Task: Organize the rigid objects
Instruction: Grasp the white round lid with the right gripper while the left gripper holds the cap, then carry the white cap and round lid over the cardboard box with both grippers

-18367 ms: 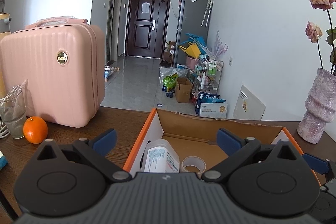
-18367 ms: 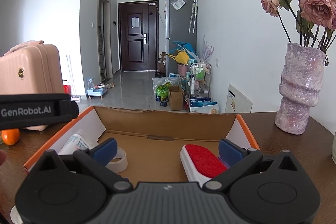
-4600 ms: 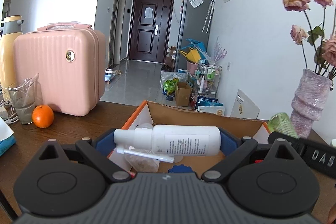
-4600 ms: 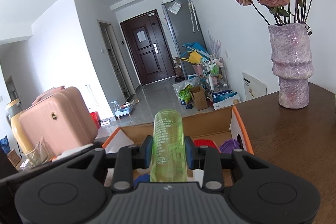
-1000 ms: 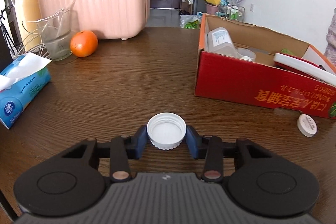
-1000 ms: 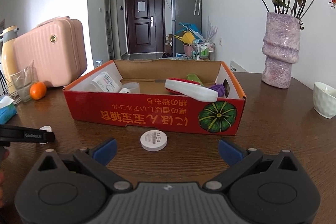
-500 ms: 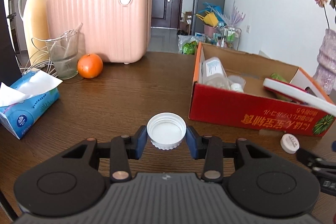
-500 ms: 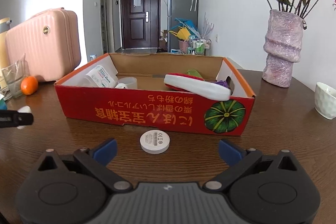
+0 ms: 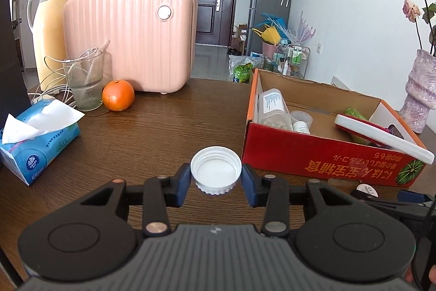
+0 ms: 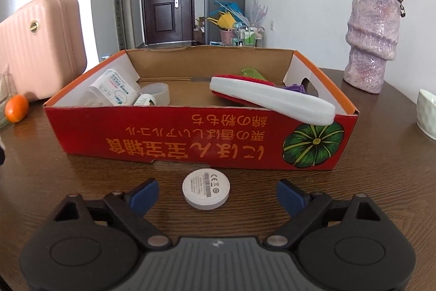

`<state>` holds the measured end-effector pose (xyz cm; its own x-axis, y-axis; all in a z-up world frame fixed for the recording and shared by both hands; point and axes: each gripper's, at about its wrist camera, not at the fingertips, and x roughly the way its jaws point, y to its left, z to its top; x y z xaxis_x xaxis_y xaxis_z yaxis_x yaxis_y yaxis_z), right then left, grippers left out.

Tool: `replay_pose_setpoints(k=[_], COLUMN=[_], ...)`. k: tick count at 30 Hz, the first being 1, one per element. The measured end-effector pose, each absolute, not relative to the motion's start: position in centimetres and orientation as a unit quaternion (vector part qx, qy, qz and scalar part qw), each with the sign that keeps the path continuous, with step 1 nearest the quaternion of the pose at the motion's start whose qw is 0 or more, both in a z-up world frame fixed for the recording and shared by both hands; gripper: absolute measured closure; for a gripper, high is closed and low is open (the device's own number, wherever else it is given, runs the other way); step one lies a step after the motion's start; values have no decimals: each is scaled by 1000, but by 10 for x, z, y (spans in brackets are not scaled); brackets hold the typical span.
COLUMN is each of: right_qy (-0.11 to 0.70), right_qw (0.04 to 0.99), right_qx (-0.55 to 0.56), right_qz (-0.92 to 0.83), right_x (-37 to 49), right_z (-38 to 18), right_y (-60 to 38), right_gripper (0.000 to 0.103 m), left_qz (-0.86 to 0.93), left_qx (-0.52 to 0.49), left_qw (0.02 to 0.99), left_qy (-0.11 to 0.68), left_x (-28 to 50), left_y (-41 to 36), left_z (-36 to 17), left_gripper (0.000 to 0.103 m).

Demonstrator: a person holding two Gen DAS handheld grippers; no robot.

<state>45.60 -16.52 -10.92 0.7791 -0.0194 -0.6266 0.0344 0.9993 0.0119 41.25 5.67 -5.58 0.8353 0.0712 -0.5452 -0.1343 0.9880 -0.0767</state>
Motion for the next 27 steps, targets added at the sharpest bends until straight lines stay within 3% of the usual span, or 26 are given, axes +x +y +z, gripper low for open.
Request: replay_pose_setpoints(k=[6,12,15,16,17,27], right_qy=[336,344,339,337,336,311], right_qw=[942,939,941,941,942,950], right_qx=[19,10,7,6,5,17], right_qz=[-18,-9,-1,2,3,37], right_x=[465,466,462,460,459,435], right_z=[-112,-115,-114,-113,-113,-100], right_y=[-164,-161,-160,-159,-159,-161], right_gripper=[13,30,49,62,64,64], left_qz=[51,52,52,52,52,49], left_qx=[-55,-54,-53,-53,-52,-49], left_qw=[957,957,957,957,957,959], left_qy=[280,279,279,279,279,275], left_x=[412,411,411,411,411,408], left_y=[55,55,54,54,55,54], left_z=[-55,-55,-55,-55,-55,-54], left_gripper=[63,63,63,63,63,63])
